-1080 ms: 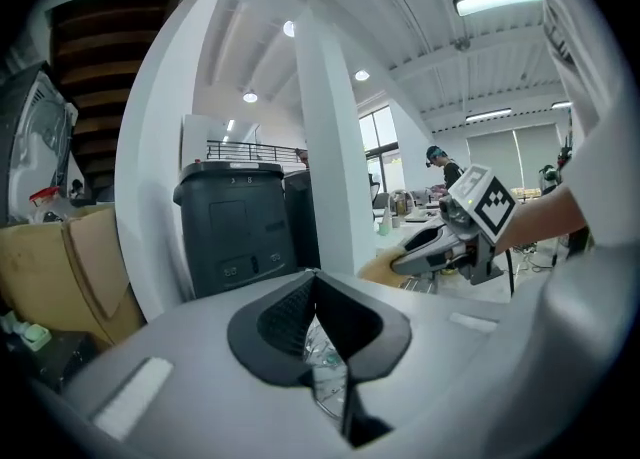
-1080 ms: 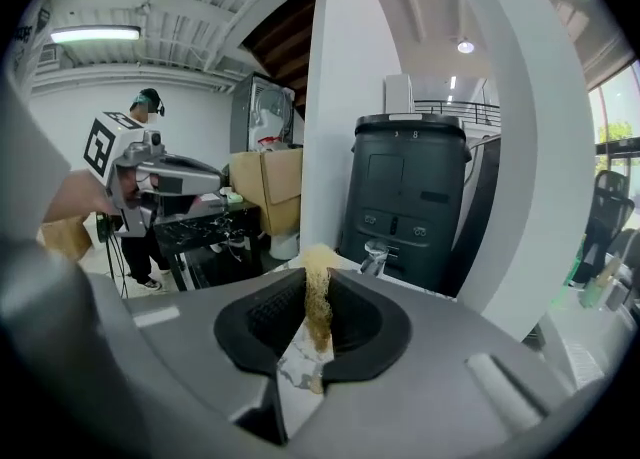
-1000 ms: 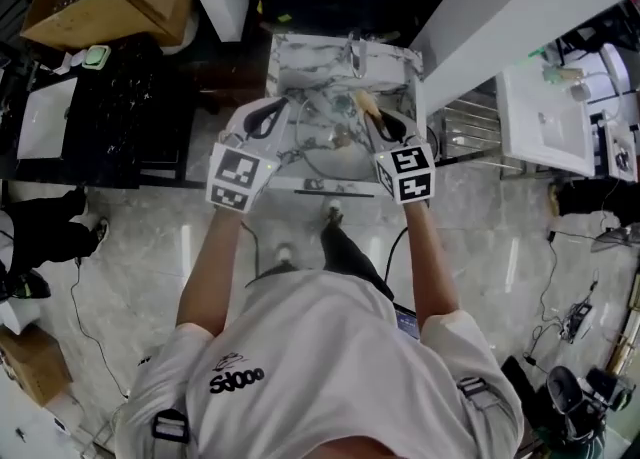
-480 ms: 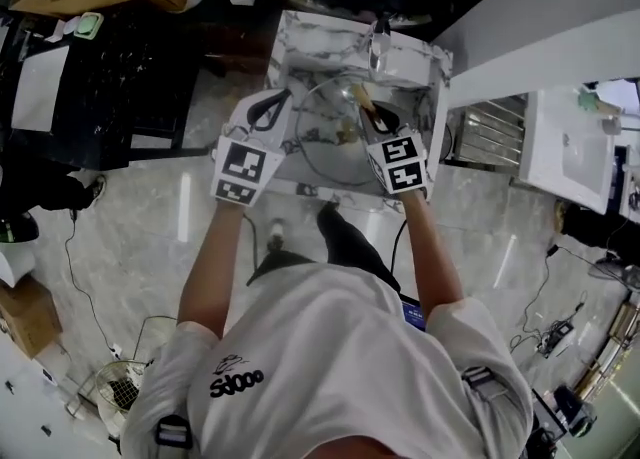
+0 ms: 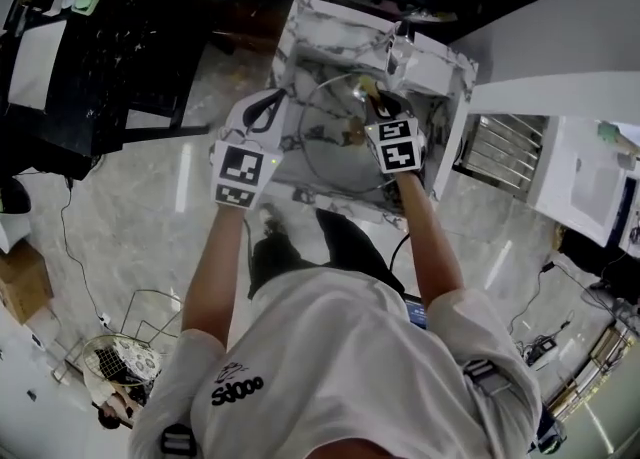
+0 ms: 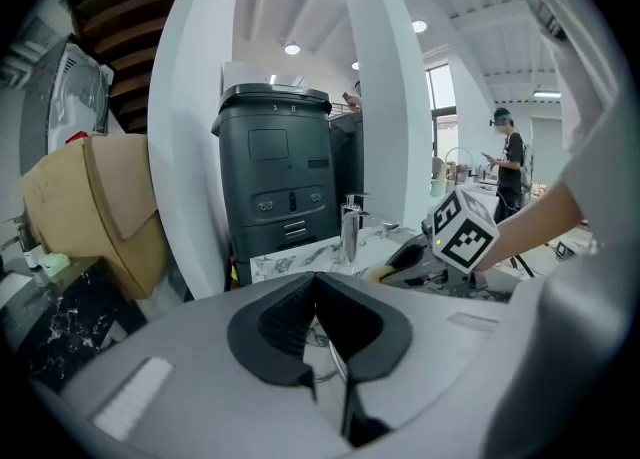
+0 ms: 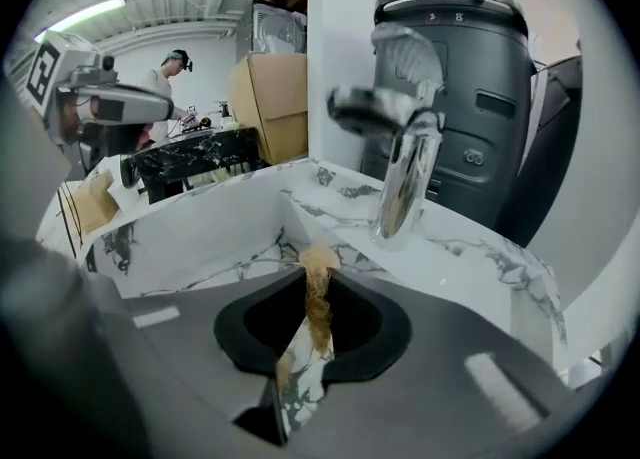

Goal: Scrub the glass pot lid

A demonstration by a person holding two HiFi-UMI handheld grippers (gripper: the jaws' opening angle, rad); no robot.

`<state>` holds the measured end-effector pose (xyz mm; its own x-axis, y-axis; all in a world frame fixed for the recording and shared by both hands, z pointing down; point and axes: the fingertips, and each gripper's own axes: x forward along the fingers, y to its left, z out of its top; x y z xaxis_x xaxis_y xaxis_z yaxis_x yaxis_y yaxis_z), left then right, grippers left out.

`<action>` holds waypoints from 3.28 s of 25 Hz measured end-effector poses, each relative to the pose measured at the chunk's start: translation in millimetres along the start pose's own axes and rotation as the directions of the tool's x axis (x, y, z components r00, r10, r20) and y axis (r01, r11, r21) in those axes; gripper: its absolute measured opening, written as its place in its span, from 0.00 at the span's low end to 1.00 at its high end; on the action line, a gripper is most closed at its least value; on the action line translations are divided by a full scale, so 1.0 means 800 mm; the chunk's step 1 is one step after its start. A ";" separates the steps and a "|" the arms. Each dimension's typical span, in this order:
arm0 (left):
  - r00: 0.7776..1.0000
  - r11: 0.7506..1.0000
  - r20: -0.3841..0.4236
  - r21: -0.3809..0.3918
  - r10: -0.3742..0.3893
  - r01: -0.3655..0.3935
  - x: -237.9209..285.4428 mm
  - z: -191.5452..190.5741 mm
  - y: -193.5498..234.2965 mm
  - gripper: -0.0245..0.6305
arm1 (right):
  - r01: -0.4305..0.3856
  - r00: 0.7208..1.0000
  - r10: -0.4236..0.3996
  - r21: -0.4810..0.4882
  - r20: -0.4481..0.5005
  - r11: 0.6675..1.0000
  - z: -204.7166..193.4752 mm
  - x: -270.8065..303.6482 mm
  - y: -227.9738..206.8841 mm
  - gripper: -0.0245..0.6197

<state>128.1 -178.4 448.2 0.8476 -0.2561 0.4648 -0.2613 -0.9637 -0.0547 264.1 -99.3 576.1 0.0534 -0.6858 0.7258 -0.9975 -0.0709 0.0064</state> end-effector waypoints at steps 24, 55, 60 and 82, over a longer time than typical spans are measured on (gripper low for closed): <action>0.997 0.996 -0.050 -0.055 0.061 -0.064 -0.014 -0.047 0.007 0.05 | -0.175 0.984 0.163 -0.216 -0.074 0.961 -0.022 0.072 0.090 0.12; 0.999 0.998 -0.034 -0.051 0.020 -0.022 -0.015 -0.045 -0.032 0.05 | -0.918 0.394 0.715 -0.217 -0.577 0.331 -0.184 -0.099 0.192 0.12; 0.999 0.999 -0.036 -0.047 0.013 -0.014 -0.011 -0.044 -0.040 0.05 | -0.929 0.367 0.731 -0.188 -0.575 0.319 -0.185 -0.102 0.179 0.12; 0.997 0.999 -0.078 -0.042 0.000 -0.003 0.009 -0.053 -0.047 0.05 | -0.366 0.929 0.247 -0.592 -0.274 0.718 -0.065 0.076 0.034 0.13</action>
<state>124.9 -140.7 491.0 0.8090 -0.2496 0.5322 -0.2835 -0.9588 -0.0187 237.6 -105.0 656.2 -0.2098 -0.4561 0.8648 -0.7634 0.6291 0.1466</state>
